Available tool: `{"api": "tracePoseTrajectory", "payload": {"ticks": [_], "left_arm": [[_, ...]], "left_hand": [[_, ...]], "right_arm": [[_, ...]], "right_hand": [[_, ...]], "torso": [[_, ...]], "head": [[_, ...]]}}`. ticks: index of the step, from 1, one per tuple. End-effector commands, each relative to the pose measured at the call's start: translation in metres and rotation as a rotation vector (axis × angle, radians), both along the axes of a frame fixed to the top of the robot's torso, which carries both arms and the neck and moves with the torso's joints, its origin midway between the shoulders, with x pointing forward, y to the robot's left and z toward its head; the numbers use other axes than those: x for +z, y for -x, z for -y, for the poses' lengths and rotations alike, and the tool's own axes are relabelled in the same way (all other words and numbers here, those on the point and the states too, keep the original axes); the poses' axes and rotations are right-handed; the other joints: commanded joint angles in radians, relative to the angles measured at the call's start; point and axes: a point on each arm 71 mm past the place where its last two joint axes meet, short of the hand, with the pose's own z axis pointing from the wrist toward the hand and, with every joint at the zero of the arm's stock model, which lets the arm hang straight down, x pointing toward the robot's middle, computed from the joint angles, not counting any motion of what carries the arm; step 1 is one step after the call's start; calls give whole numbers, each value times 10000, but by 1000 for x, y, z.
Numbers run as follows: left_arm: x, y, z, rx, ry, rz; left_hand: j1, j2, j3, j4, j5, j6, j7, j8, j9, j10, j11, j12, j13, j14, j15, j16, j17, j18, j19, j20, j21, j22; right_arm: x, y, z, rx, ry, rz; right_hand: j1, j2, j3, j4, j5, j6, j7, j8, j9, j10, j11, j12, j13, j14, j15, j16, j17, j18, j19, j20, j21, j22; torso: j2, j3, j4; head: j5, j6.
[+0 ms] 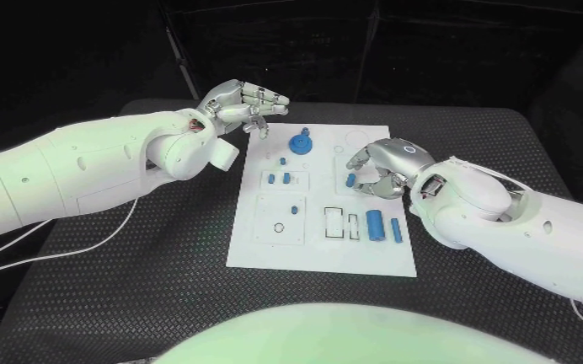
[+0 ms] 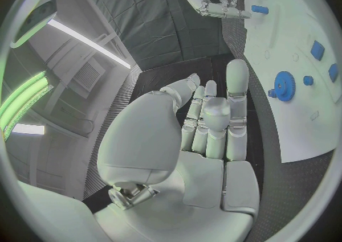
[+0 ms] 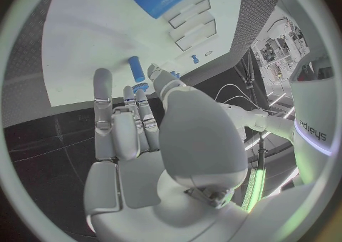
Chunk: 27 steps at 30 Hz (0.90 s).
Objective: Assemble the parts on the task board
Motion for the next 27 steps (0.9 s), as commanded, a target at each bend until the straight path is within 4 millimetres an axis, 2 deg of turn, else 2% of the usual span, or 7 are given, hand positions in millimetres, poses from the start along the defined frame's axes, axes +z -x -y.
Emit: {"api": "tracePoseTrajectory", "payload": {"ticks": [1, 10, 16, 22, 27], "left_arm": [[1, 0, 2, -118, 99, -16], [1, 0, 2, -122, 99, -18], [1, 0, 1, -125, 97, -24], [1, 0, 2, -199, 120, -47], [1, 1, 2, -257, 132, -73]], "left_hand": [[-81, 17, -16, -2, 37, -78, 14, -41, -2, -68, -1, 20, -6, -28, 16, -8, -2, 83, -36, 7, -43, -4], [-86, 20, -18, 0, 36, -76, 14, -39, -1, -68, -1, 24, -5, -29, 17, -7, -4, 84, -37, 8, -46, -7], [-87, 20, -18, 0, 36, -76, 14, -39, -1, -68, -1, 25, -5, -29, 17, -7, -4, 84, -37, 9, -47, -8], [-87, 20, -18, 0, 36, -76, 14, -39, -1, -68, -1, 25, -5, -29, 17, -7, -4, 84, -37, 9, -47, -8], [-102, 32, -22, 11, 36, -73, 14, -35, 2, -68, 0, 34, -3, -33, 18, -7, -13, 87, -42, 11, -63, -24]], "right_arm": [[-4, -1, -2, 8, 394, -384], [-7, -5, -10, 115, 364, -505], [-10, -7, -11, 92, 440, -650], [-12, -9, -10, 17, 514, -725], [-12, -9, -11, -9, 519, -736]], "right_hand": [[53, 144, -104, 13, -25, 84, -43, 73, 15, -22, -5, 126, 8, 243, 65, -54, -9, 40, 31, 72, -60, -20], [262, 439, -15, 61, 9, 230, -40, 77, 19, 265, -71, 397, -3, 272, 12, -20, 63, 37, 111, 29, -62, -13], [392, 648, 353, 156, -5, 520, -4, 111, 33, 1072, -198, 582, -42, 383, -102, 196, 442, -28, 378, -65, 196, 385], [513, 682, 741, 160, -77, 778, 45, 145, 43, 1398, -212, 426, -65, 423, -114, 303, 616, -57, 478, -104, 331, 550], [526, 655, 834, 155, -84, 808, 58, 132, 37, 1428, -204, 354, -67, 425, -108, 319, 639, -59, 480, -102, 342, 553]], "torso": [[-2, 1, 30], [1, 0, 22], [-1, 8, 0], [-6, 12, 12], [-11, 17, 12]], "head": [[-8, -8], [13, -24], [34, -52], [23, -78], [23, -83]]}}
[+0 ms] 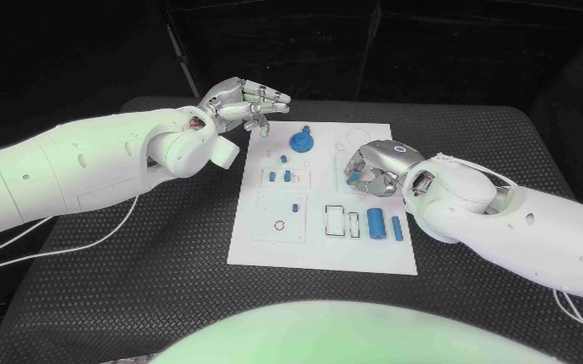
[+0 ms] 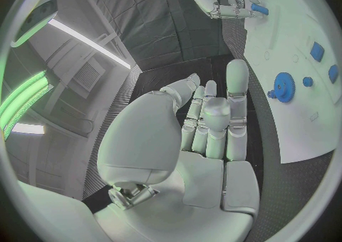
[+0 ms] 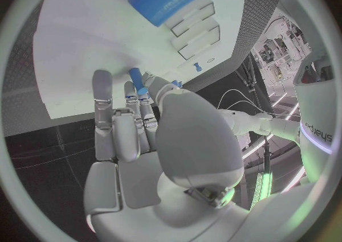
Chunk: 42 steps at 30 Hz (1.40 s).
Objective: Assemble the parts on the task board
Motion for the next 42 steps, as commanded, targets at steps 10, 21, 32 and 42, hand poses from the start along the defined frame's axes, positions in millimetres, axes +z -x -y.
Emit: {"api": "tracePoseTrajectory", "payload": {"ticks": [10, 21, 32, 42], "left_arm": [[1, 1, 3, -297, 139, -94], [1, 1, 2, -310, 140, -104], [1, 1, 2, -303, 140, -101], [0, 1, 1, -290, 131, -113]], "left_hand": [[-131, 17, -41, 17, 34, -95, 22, -42, -1, -90, 6, 38, -4, -46, 22, -18, -49, 99, -67, 15, -128, -78], [-131, 17, -41, 17, 34, -95, 22, -42, -1, -90, 6, 38, -4, -46, 22, -18, -49, 99, -67, 15, -128, -78], [-131, 17, -41, 17, 34, -95, 22, -42, -1, -90, 6, 38, -4, -46, 22, -18, -49, 99, -67, 15, -128, -78], [-131, 17, -41, 17, 34, -95, 22, -42, -1, -90, 6, 38, -4, -46, 22, -18, -49, 99, -67, 15, -128, -78]], "right_arm": [[-1, -1, -1, -26, 80, -94], [2, -1, -4, -7, -72, 214], [8, 4, -6, 164, -403, 486], [44, 8, -10, 225, -1573, 707]], "right_hand": [[132, -43, 346, -36, -29, 171, 36, -8, -11, 177, 29, -217, -7, 464, -58, 78, 48, -60, 63, -5, 106, 31], [383, 233, 955, -267, -433, 962, -106, 290, 99, 1055, -171, -196, 60, 468, -213, 122, 110, -62, 77, -128, 235, 156], [420, 246, 1250, -455, -492, 1096, -128, 295, 90, 1265, -204, -353, 47, 474, -250, 138, 140, -76, 73, -182, 316, 232], [434, 198, 1391, -574, -473, 1083, -105, 250, 66, 1283, -184, -476, 35, 476, -243, 145, 147, -78, 54, -188, 356, 252]], "torso": [[-9, -1, -8], [-3, 3, 3], [-20, 12, -17], [-9, 7, -2]], "head": [[-9, 7], [-23, 4], [-18, 7], [3, 39]]}}
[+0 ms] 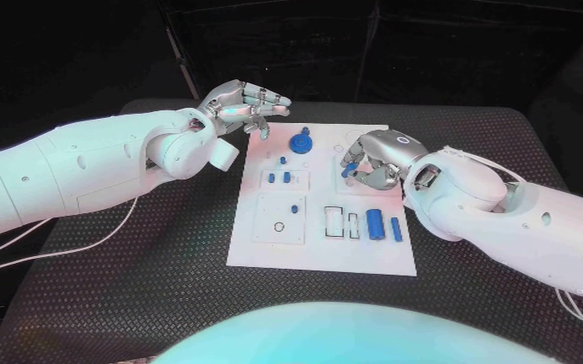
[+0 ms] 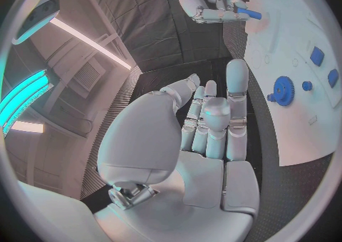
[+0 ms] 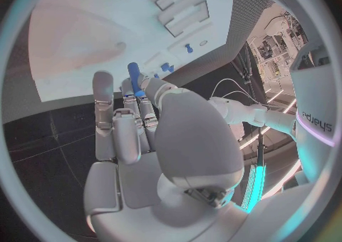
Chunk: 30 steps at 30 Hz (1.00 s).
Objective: Assemble the parts on the task board
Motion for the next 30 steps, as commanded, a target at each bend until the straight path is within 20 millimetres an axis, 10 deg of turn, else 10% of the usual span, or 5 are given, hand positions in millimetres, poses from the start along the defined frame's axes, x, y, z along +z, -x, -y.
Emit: {"api": "tracePoseTrajectory", "payload": {"ticks": [1, 16, 21, 30], "left_arm": [[1, 0, 1, -94, 99, -8], [0, 0, 8, -196, 143, 14], [0, -1, 8, -195, 144, 24], [1, -2, 7, -138, 136, 77]], "left_hand": [[-95, -19, -41, 17, 34, -59, -14, -42, -1, -90, 6, 38, -3, -46, 22, -18, -10, 100, -67, 15, -19, -10], [-106, -5, -43, 23, 36, -67, -13, -43, -1, -103, 8, 45, -3, -53, 26, -15, -11, 100, -73, 19, -30, -19], [-106, -5, -43, 23, 36, -67, -13, -43, -1, -103, 8, 45, -3, -53, 26, -15, -11, 100, -73, 19, -30, -19], [-107, 3, -41, 23, 37, -69, -14, -42, 0, -108, 8, 49, -2, -58, 27, -16, -20, 103, -80, 20, -48, -36]], "right_arm": [[13, 2, -5, 113, -825, 14], [27, 17, -77, 2057, -2159, -835], [13, 29, -95, 2771, -1881, -1050], [-22, 46, -109, 3552, -1017, -1355]], "right_hand": [[50, 1, 80, -2, 34, 71, 27, -9, -22, 283, -216, -43, -11, 475, -63, 67, 10, -79, -25, -55, 74, 17], [34, -27, 204, -100, 75, 61, 53, -49, -43, 291, -190, -155, -17, 464, -48, 45, -43, -67, -87, -48, 80, -38], [18, -33, 210, -105, 76, 58, 59, -55, -46, 290, -185, -169, -17, 466, -45, 49, -34, -66, -96, -45, 79, -46], [5, -49, 212, -117, 85, 55, 62, -61, -48, 292, -183, -184, -16, 469, -41, 58, -12, -71, -91, -42, 96, -18]], "torso": [[10, 6, 6], [22, -14, 26], [13, -48, 32], [13, 7, -1]], "head": [[21, 2], [137, -3], [207, -36], [379, -103]]}}
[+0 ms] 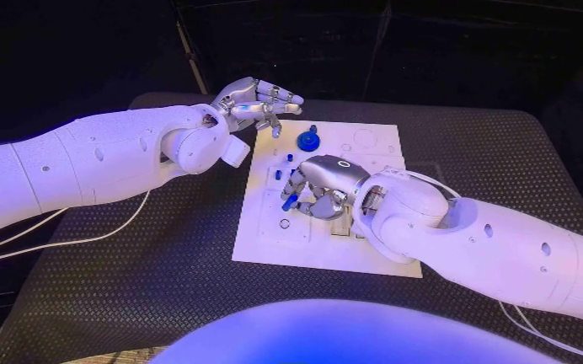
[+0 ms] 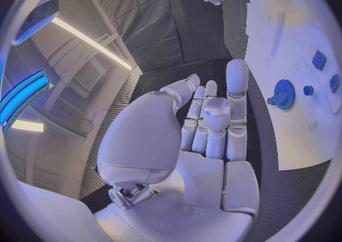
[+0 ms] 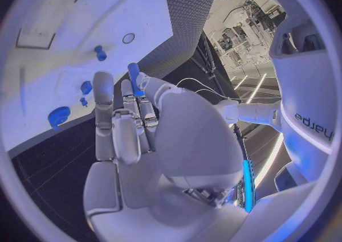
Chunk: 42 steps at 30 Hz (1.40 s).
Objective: Assemble the parts on the task board
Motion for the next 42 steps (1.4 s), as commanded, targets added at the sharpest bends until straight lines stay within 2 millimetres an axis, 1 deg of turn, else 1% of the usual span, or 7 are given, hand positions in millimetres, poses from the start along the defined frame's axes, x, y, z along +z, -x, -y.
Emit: {"api": "tracePoseTrajectory", "payload": {"ticks": [1, 3, 6, 21, 26, 38, 42], "left_arm": [[2, -1, 0, -9, 102, 88], [2, -1, 0, 1, 102, 97], [2, -1, 1, -17, 114, 106], [2, -2, 3, -72, 132, 106], [2, -2, 3, -78, 133, 102], [2, -1, 3, -94, 139, 95], [2, -1, 4, -103, 141, 89]], "left_hand": [[-107, 4, -41, 24, 37, -70, -14, -42, 0, -72, -29, 50, -2, -60, 27, -21, -21, 105, -83, 21, -58, -21], [-107, 5, -40, 23, 37, -71, -13, -42, 0, -74, -29, 50, -2, -93, 27, -82, -160, 133, -133, 21, -189, -159], [-107, 9, -40, 20, 37, -79, -11, -44, 0, -84, -26, 55, -2, -129, 29, -126, -248, 137, -154, 23, -223, -189], [-107, 17, -39, 16, 37, -86, -8, -43, 1, -95, -23, 64, -1, -178, 33, -181, -353, 138, -176, 27, -245, -201], [-107, 17, -39, 16, 37, -86, -8, -43, 1, -95, -23, 64, -1, -178, 33, -181, -353, 138, -176, 27, -245, -201], [-107, 17, -39, 16, 37, -86, -8, -43, 1, -95, -23, 64, -1, -178, 33, -181, -353, 138, -176, 27, -245, -201], [-107, 17, -39, 16, 37, -86, -8, -43, 1, -95, -23, 64, -1, -178, 33, -181, -353, 138, -176, 27, -245, -201]], "right_arm": [[-5, 4, -6, 621, 277, 306], [-8, 5, -8, 714, 350, 311], [-13, 8, -11, 853, 464, 302], [-27, 6, -16, 869, 1064, 418], [-30, 4, -16, 754, 1231, 466], [-35, 6, -19, 886, 1565, 303], [-37, 6, -20, 910, 1656, 247]], "right_hand": [[-4, -55, 34, -5, 69, 31, 38, -37, 7, 255, -216, -37, 9, 469, -38, 60, 12, -71, -65, -9, 41, 17], [-5, -56, 34, -6, 69, 31, 38, -37, 7, 255, -215, -38, 9, 469, -38, 60, 12, -71, -65, -9, 42, 18], [-7, -60, 36, -11, 73, 32, 38, -38, 6, 255, -215, -43, 9, 469, -37, 59, 9, -71, -67, -8, 44, 20], [-32, -69, 34, -16, 77, 40, 40, -39, 6, 266, -213, -56, 11, 467, -34, 55, 1, -69, -78, -4, 44, 11], [-44, -67, 36, -16, 81, 46, 40, -39, 6, 273, -214, -60, 13, 463, -32, 47, -18, -68, -85, -3, 43, 5], [-89, -71, 36, -23, 96, 73, 32, -34, 8, 305, -219, -77, 19, 453, -32, 26, -63, -62, -110, 2, 39, -14], [-92, -71, 36, -24, 97, 74, 31, -33, 9, 306, -219, -78, 19, 453, -32, 26, -63, -62, -112, 3, 39, -15]], "torso": [[2, 40, -14], [-3, 47, -22], [-14, 34, -15], [1, 30, -11], [2, 22, -4], [4, 26, -9], [-3, 25, 4]], "head": [[51, -29], [75, -33], [94, -58], [113, -54], [102, -58], [88, -114], [77, -117]]}}
